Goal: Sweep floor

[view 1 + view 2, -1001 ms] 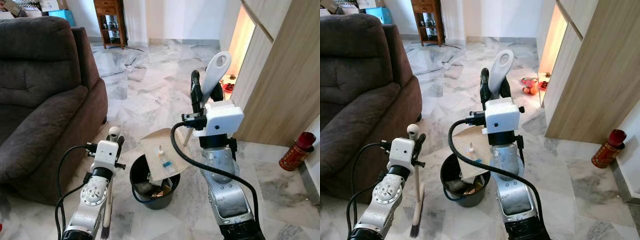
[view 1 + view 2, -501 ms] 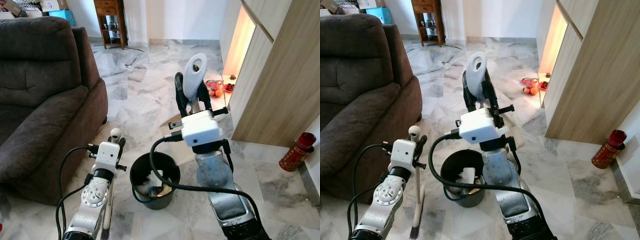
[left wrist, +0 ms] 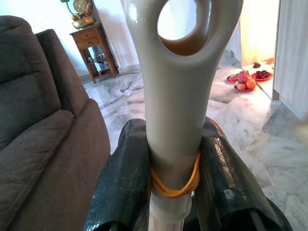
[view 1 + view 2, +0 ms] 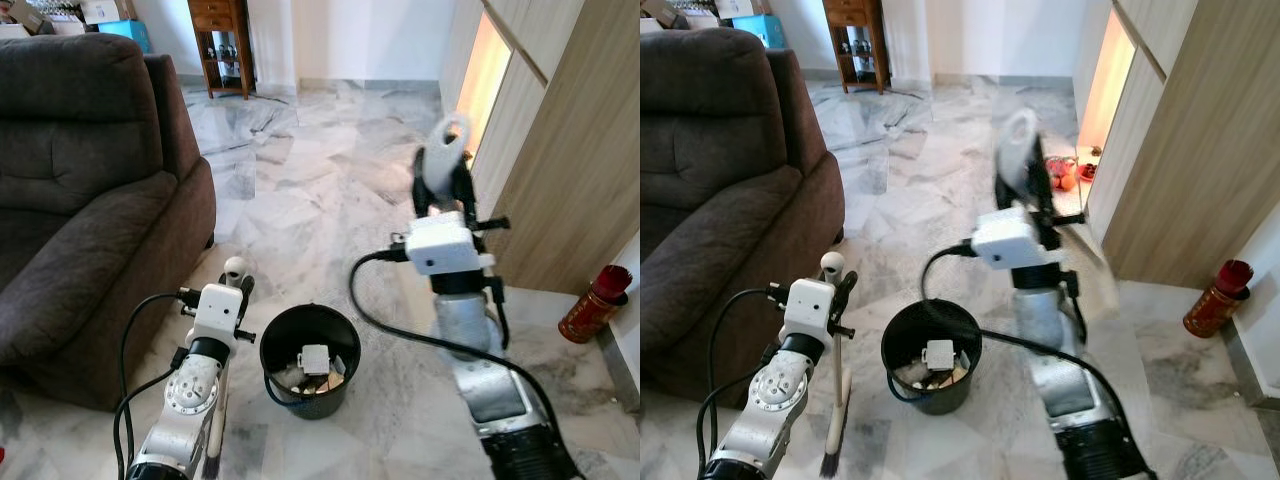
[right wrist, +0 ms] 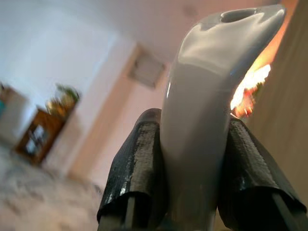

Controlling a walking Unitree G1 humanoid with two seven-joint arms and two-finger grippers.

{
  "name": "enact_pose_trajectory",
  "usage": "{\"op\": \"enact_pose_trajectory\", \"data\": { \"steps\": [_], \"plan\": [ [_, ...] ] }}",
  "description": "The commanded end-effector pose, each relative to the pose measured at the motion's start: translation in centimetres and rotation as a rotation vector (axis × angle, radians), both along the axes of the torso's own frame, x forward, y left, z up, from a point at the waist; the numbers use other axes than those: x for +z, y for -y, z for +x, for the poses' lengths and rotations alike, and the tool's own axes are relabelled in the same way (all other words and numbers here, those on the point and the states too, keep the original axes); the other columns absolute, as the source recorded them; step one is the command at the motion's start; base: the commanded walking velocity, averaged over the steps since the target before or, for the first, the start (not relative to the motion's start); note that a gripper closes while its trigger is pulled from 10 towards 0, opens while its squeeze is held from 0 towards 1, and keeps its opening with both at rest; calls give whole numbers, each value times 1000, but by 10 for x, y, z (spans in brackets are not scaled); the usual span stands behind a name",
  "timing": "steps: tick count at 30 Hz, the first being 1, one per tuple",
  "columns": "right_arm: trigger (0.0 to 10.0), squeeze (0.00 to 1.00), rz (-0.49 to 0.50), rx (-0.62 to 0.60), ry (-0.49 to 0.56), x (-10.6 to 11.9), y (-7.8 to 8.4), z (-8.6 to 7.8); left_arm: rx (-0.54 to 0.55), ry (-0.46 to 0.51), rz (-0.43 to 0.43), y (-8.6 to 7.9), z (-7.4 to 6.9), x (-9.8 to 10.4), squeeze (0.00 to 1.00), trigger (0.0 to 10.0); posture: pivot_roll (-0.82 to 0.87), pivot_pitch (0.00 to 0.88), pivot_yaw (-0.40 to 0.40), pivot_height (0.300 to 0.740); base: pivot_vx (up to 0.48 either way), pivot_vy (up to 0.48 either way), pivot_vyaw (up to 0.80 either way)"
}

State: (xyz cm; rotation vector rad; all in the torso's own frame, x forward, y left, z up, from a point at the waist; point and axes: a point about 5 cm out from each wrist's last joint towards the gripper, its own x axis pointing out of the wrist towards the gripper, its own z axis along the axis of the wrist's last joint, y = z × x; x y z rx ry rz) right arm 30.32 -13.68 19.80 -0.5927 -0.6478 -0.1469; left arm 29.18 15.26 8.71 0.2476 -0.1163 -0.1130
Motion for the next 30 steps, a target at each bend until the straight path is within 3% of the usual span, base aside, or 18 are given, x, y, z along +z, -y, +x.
{"op": "enact_pose_trajectory", "data": {
  "steps": [1, 7, 16, 30],
  "plan": [
    [10000, 0, 69, -43, -3, -2, 12, 3, -5, 50, 32, -2, 2, 10, 0, 10000, 133, 0, 29, 740, 0, 0, 0],
    [10000, 0, 121, -98, -121, -33, 30, 6, 6, 52, 29, -6, 0, 11, 0, 10000, 134, 0, 26, 740, 0, 0, 0],
    [10000, 0, 295, -133, -282, -78, 51, 4, 29, 62, 23, -10, -1, 12, 0, 10000, 136, 0, 29, 740, 0, 0, 0],
    [10000, 0, 314, -129, -311, -89, 57, 6, 15, 81, -1, -5, -1, 15, 0, 10000, 128, 0, 28, 740, 0, 0, 0]
  ]
}}
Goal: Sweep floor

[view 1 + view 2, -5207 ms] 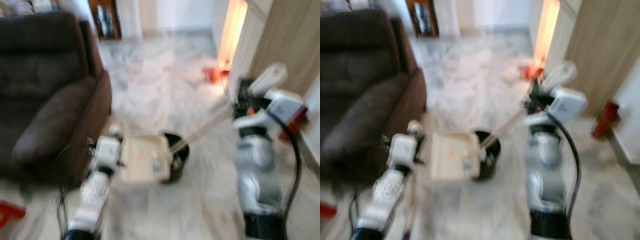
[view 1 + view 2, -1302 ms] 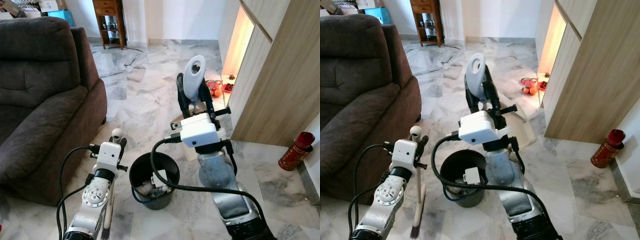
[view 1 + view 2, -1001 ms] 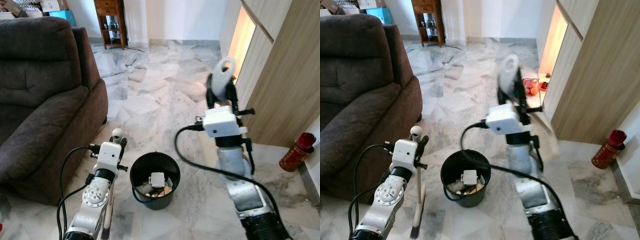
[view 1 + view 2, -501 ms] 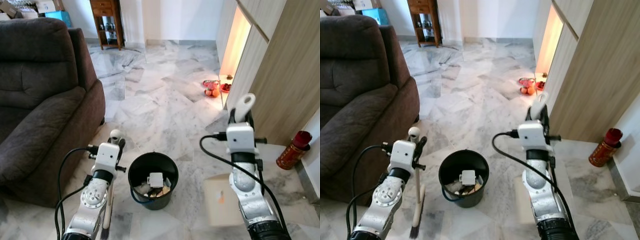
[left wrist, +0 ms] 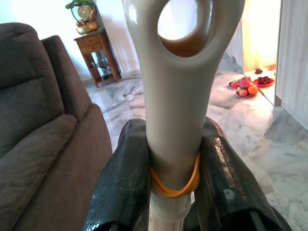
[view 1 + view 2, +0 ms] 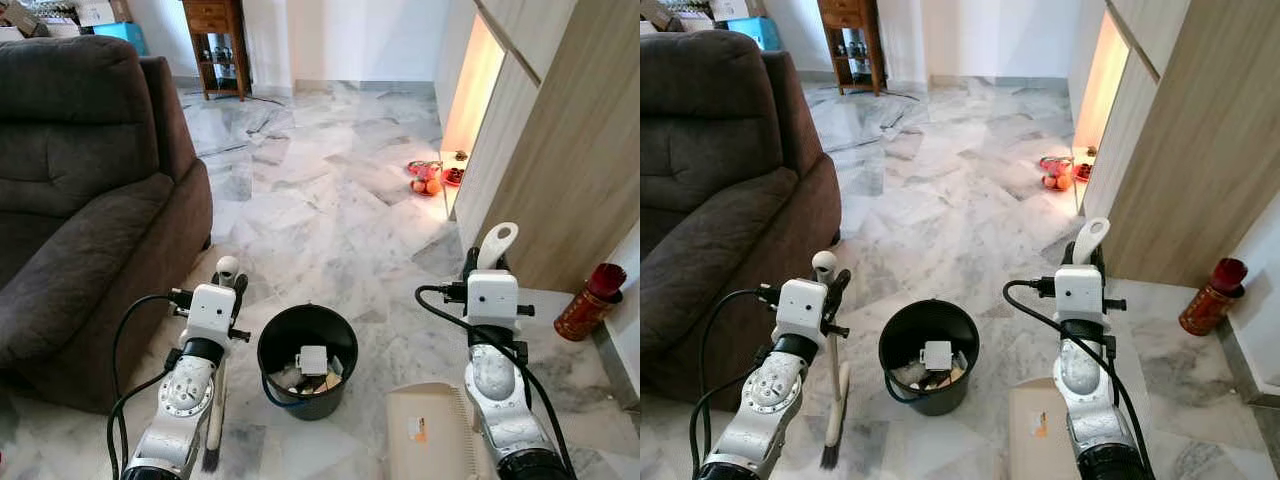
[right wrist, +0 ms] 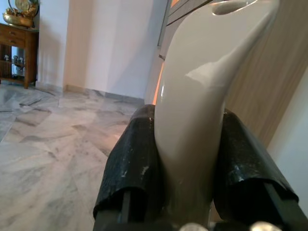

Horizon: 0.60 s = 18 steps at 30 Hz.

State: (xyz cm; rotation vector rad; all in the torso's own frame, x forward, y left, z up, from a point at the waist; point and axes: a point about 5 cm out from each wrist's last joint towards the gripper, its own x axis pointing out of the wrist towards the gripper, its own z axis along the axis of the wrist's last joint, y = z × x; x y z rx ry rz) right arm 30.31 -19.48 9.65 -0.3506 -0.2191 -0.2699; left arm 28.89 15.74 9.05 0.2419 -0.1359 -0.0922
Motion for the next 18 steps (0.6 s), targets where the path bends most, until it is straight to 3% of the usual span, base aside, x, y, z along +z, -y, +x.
{"op": "enact_pose_trajectory", "data": {
  "steps": [1, 18],
  "plan": [
    [10000, 0, 10, 12, 55, 12, 0, 6, -2, 60, 7, 0, 2, 12, 0, 10000, 125, 0, 26, 740, 0, 0, 0],
    [10000, 0, 45, 43, 49, 11, -1, 10, -7, 66, 2, 4, 5, 13, 0, 10000, 102, 0, 23, 740, -32, 0, 0]
  ]
}}
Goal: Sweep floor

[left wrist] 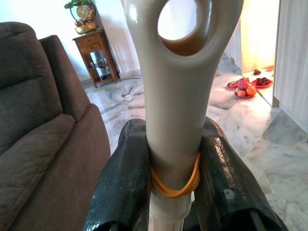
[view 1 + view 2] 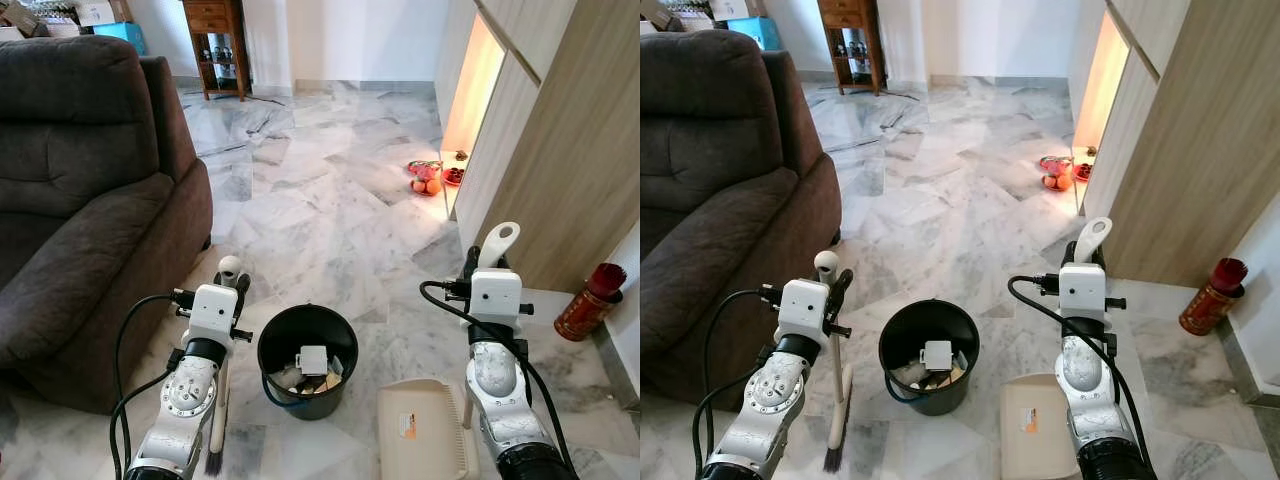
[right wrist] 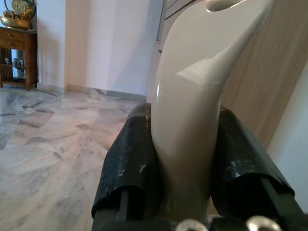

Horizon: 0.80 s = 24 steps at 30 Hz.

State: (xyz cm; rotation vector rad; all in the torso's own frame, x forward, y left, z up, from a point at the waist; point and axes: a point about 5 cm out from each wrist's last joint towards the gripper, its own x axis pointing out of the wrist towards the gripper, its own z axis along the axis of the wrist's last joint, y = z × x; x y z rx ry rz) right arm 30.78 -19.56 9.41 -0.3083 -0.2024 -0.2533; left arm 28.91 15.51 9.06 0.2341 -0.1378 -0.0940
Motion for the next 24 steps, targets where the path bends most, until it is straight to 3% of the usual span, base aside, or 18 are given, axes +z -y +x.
{"op": "enact_pose_trajectory", "data": {
  "steps": [1, 24],
  "plan": [
    [10000, 0, 3, 25, 67, 14, -2, 6, -5, 66, 9, 2, 5, 13, 0, 10000, 93, 0, 23, 740, -289, 0, 0],
    [10000, 0, -11, 63, 67, 13, -7, 6, -14, 59, 10, 3, 5, 10, 0, 10000, 86, 0, 22, 740, -287, 0, 0]
  ]
}}
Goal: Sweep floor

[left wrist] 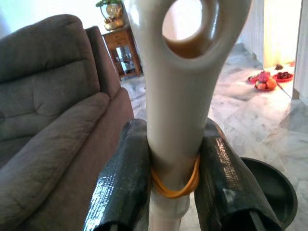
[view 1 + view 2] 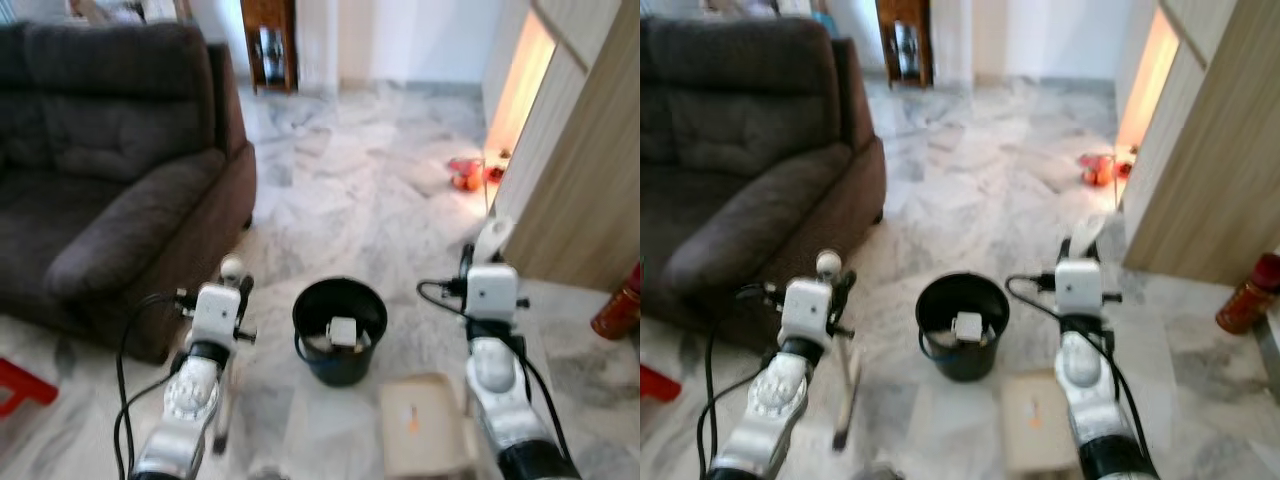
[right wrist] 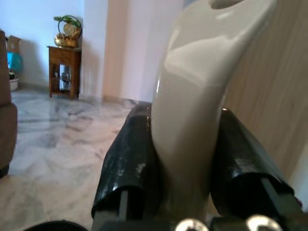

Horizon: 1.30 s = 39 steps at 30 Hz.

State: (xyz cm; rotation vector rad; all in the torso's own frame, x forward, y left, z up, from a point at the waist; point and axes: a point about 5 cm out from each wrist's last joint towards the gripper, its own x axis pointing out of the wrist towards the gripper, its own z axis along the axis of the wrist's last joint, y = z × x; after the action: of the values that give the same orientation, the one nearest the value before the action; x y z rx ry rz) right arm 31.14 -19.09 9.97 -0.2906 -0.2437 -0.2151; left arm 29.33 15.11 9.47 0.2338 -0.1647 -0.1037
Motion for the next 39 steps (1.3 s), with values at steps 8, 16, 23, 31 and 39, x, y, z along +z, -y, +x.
{"op": "enact_pose_trajectory", "data": {
  "steps": [8, 16, 23, 31, 39],
  "plan": [
    [10000, 0, -15, 22, 26, 7, -2, 4, 15, 27, 18, -3, 1, 4, 0, 10000, 92, 0, 19, 740, -71, 0, 0],
    [10000, 0, -11, 20, 12, 6, -3, 5, 16, 29, 17, -3, 1, 4, 0, 10000, 91, 0, 22, 740, 0, 0, -400],
    [10000, 0, -5, 17, 10, 4, -4, 5, 12, 25, 21, -4, 2, 4, 0, 10000, 101, 0, 29, 740, 0, 0, -800],
    [10000, 0, 2, 14, 7, 3, -7, 6, 11, 28, 29, -5, 5, 6, 0, 10000, 108, 0, 34, 740, 0, 0, -800],
    [10000, 0, 4, 11, 3, 2, -7, 6, 11, 19, 33, -5, 6, 5, 0, 10000, 111, 0, 35, 740, 0, 0, -800]
  ]
}}
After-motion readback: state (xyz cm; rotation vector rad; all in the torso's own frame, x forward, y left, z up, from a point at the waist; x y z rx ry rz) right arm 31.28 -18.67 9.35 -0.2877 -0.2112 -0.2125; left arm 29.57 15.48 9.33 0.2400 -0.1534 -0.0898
